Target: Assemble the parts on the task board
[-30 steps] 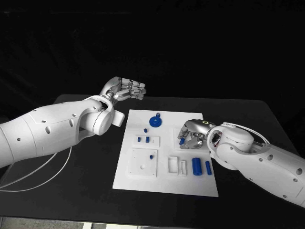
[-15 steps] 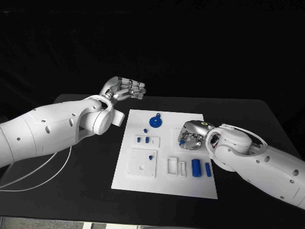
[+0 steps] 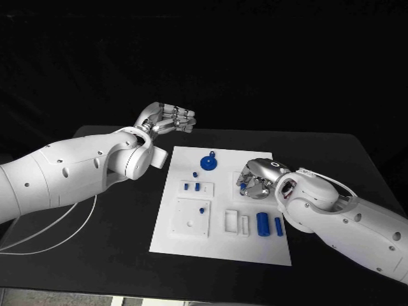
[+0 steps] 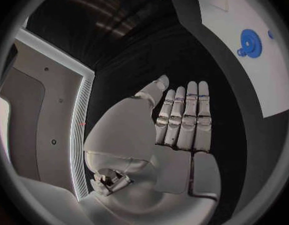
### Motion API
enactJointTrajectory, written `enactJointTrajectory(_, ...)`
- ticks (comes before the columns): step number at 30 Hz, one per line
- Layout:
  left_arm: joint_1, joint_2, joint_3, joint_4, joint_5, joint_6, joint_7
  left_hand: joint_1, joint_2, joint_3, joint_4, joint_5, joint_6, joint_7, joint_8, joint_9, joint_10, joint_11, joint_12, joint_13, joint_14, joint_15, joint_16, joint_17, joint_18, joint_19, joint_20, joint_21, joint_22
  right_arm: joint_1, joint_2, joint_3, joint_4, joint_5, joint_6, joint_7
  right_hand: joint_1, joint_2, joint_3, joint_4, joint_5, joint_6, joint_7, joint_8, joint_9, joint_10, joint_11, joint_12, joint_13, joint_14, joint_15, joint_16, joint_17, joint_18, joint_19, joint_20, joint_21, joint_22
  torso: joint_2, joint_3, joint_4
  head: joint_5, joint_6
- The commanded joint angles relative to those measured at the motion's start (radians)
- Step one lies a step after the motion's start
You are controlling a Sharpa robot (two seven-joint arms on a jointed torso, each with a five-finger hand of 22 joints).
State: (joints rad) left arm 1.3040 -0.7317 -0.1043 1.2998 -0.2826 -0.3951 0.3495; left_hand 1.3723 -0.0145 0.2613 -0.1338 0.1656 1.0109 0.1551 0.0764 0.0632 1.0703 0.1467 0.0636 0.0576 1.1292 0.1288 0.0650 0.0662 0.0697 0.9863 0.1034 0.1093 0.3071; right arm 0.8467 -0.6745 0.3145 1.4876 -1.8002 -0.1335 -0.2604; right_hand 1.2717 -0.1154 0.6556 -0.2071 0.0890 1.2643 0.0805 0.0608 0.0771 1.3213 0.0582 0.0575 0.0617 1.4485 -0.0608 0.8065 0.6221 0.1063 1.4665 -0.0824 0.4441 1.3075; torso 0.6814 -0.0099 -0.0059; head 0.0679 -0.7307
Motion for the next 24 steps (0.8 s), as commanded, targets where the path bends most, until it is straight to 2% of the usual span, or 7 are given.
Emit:
enactJointTrajectory(1,0.000,0.001,0.001,-0.001,0.006,0.012,0.007,0.000,-0.003,0.002,0.004,0.001,-0.004,-0.001,-0.001,-0.001,-0.003,-0.002,0.000,0.000,-0.002,-0.001,-0.004,-0.001,0.006,0.007,0.001,-0.004,0.001,0.001,-0.002,0.013,0.022,-0.023,-0.079,0.019,-0.001,0.005,0.004,0.000,0.001,0.006,-0.002,0.003,-0.003,0.040,-0.036,0.003,0.002,0.000,-0.008,-0.002,0.002,0.005,0.024,-0.008,0.004,0.051,0.000,0.0001,-0.0005,0.007,-0.001)
enactJointTrajectory(6,0.000,0.001,0.001,-0.004,0.006,0.011,0.006,0.000,-0.003,0.002,0.004,0.001,-0.004,-0.001,-0.001,-0.001,-0.003,-0.002,0.000,0.000,-0.002,-0.001,-0.004,-0.001,0.006,0.007,0.001,-0.004,0.001,0.000,-0.010,0.030,0.071,-0.023,-0.136,0.037,0.000,0.000,0.010,-0.001,0.000,0.012,-0.004,0.004,-0.003,0.046,-0.037,0.003,0.002,0.002,-0.009,0.000,0.004,0.005,0.023,-0.009,0.029,0.053,0.000,-0.0006,0.0006,0.011,-0.003)
enactJointTrajectory(12,0.000,0.001,0.001,-0.006,0.006,0.010,0.005,0.009,-0.001,0.007,-0.001,0.001,-0.004,-0.001,-0.002,0.000,-0.003,-0.001,0.000,0.000,-0.002,-0.002,-0.004,-0.001,0.006,0.005,0.000,-0.002,0.008,-0.004,-0.003,0.031,0.117,-0.009,-0.159,0.060,0.000,-0.001,0.012,-0.001,-0.003,0.013,-0.004,0.004,-0.003,0.048,-0.038,0.003,0.002,0.002,-0.009,0.001,0.005,0.004,0.023,-0.009,0.042,0.055,0.000,-0.0020,0.0006,0.034,-0.006)
enactJointTrajectory(14,0.000,0.002,0.001,-0.006,0.006,0.010,0.005,0.009,-0.001,0.007,-0.001,0.001,-0.004,-0.001,-0.002,0.000,-0.003,-0.001,0.000,0.000,-0.002,-0.002,-0.004,-0.001,0.006,0.005,0.000,-0.002,0.008,-0.005,0.004,0.023,0.128,-0.007,-0.159,0.064,0.002,0.002,0.012,0.000,-0.015,0.012,-0.004,0.003,-0.003,0.047,-0.038,0.003,0.002,0.001,-0.009,0.001,0.005,0.004,0.021,-0.009,0.044,0.055,0.000,-0.0022,0.0026,0.041,-0.008)
enactJointTrajectory(17,0.000,0.004,0.001,-0.007,0.006,0.009,0.004,0.011,0.001,0.009,-0.002,0.000,-0.005,0.000,-0.002,0.000,-0.003,-0.001,0.000,0.000,-0.003,-0.002,-0.004,-0.002,0.006,-0.006,0.000,0.006,0.037,-0.007,0.021,0.003,0.136,-0.008,-0.154,0.070,0.004,0.004,0.013,-0.001,-0.024,0.011,-0.003,0.003,-0.003,0.045,-0.037,0.003,0.002,0.001,-0.009,0.001,0.004,0.005,0.019,-0.009,0.044,0.054,-0.001,-0.0026,0.0030,0.065,-0.011)
enactJointTrajectory(20,0.000,0.009,0.001,-0.010,0.006,0.009,0.002,0.012,0.001,0.010,-0.003,0.000,-0.007,0.001,-0.002,0.000,-0.003,-0.001,0.000,0.000,-0.003,-0.002,-0.004,-0.002,0.006,-0.009,-0.001,0.008,0.044,-0.008,0.047,-0.029,0.137,-0.015,-0.151,0.076,0.005,0.004,0.013,-0.001,-0.026,0.011,-0.003,0.003,-0.003,0.044,-0.037,0.003,0.002,0.001,-0.009,0.001,0.004,0.005,0.019,-0.009,0.044,0.054,-0.001,-0.0024,0.0025,0.092,-0.016)
enactJointTrajectory(24,0.000,0.014,0.001,-0.014,0.006,0.010,0.002,0.013,0.001,0.009,-0.002,-0.001,-0.009,0.001,-0.002,-0.001,-0.004,-0.001,0.000,0.000,-0.004,-0.001,-0.004,-0.002,0.007,-0.017,0.000,0.011,0.072,-0.008,0.078,-0.065,0.133,-0.026,-0.144,0.083,0.006,0.005,0.014,-0.002,-0.025,0.010,-0.003,0.003,-0.004,0.043,-0.036,0.003,0.002,0.001,-0.009,0.000,0.003,0.006,0.018,-0.008,0.042,0.053,0.001,-0.0027,0.0019,0.105,-0.018)
